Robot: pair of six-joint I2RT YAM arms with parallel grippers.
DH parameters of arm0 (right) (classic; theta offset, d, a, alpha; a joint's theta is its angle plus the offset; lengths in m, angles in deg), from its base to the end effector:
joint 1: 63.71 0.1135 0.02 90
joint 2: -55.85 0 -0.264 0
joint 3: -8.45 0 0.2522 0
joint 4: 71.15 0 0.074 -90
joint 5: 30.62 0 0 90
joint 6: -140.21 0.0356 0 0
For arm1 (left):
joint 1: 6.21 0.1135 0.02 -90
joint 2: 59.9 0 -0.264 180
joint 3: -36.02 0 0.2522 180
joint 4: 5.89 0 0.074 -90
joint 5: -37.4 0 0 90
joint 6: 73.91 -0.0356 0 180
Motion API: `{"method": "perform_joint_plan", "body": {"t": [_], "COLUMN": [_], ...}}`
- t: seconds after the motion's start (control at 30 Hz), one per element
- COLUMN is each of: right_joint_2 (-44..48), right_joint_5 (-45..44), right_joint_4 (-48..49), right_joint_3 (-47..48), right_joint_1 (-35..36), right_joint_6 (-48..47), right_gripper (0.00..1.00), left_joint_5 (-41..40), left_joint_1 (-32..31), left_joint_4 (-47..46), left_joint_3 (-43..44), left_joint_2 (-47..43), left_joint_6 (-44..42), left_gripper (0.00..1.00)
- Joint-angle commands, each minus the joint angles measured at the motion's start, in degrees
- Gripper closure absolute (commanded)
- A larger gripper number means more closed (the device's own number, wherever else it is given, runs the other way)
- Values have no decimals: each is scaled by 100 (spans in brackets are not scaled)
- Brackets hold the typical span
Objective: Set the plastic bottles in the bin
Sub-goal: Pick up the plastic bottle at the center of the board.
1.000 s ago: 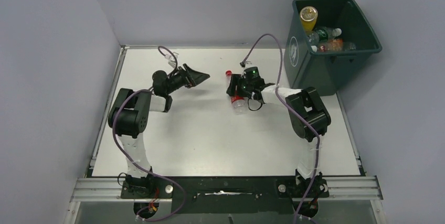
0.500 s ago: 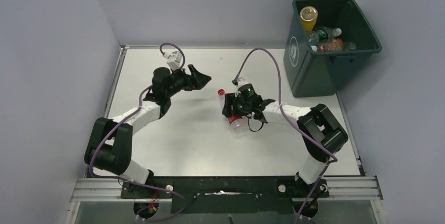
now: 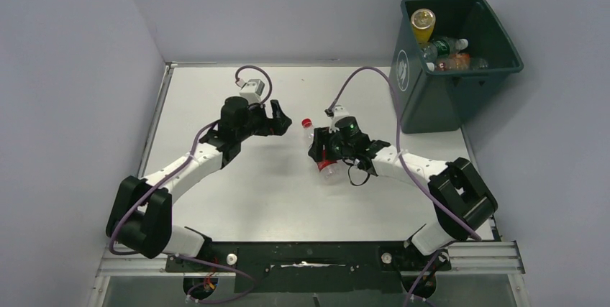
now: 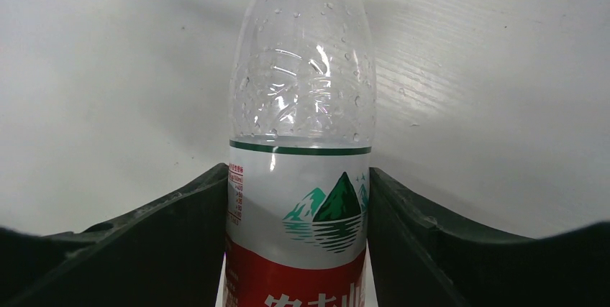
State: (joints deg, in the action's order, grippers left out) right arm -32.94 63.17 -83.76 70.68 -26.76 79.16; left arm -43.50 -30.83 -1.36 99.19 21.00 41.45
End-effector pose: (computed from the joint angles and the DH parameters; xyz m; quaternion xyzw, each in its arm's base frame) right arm 0.2582 0.1972 0.1955 -0.0771 0.8995 0.2584 0.3437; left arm 0.2881 -0.1382 0.2560 0.0389 0.8280 -0.2944 0.4757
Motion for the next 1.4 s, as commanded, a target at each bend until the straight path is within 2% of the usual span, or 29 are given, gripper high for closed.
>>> {"method": "perform_joint_plan", "body": {"t": [0.0, 0.37, 0.63, 1.07, 1.37], "right_joint_2": [452, 984, 1269, 1187, 872], "right_joint_5": [-92, -185, -312, 3, 416], "right_joint_4": [75, -187, -885, -1853, -2086], "right_joint_3": [-34, 70, 997, 3352, 4850], "right_joint_1": [12, 14, -151, -1560, -2824], "right_joint_6": [-47, -110, -528, -1190, -1195], "right_gripper": [39, 39, 39, 39, 38], "left_joint_5": [-644, -1538, -1580, -1450, -1410], "left_joint_1": [-181, -560, -613, -613, -581], "left_joint_4": [421, 1066, 1012, 873, 793], "left_joint_3": [498, 969, 1112, 914, 819], "left_joint_2": [-295, -426, -467, -642, -720], "left_joint_6": [-415, -904, -954, -908, -902], "left_gripper": [11, 11, 11, 11, 11]}}
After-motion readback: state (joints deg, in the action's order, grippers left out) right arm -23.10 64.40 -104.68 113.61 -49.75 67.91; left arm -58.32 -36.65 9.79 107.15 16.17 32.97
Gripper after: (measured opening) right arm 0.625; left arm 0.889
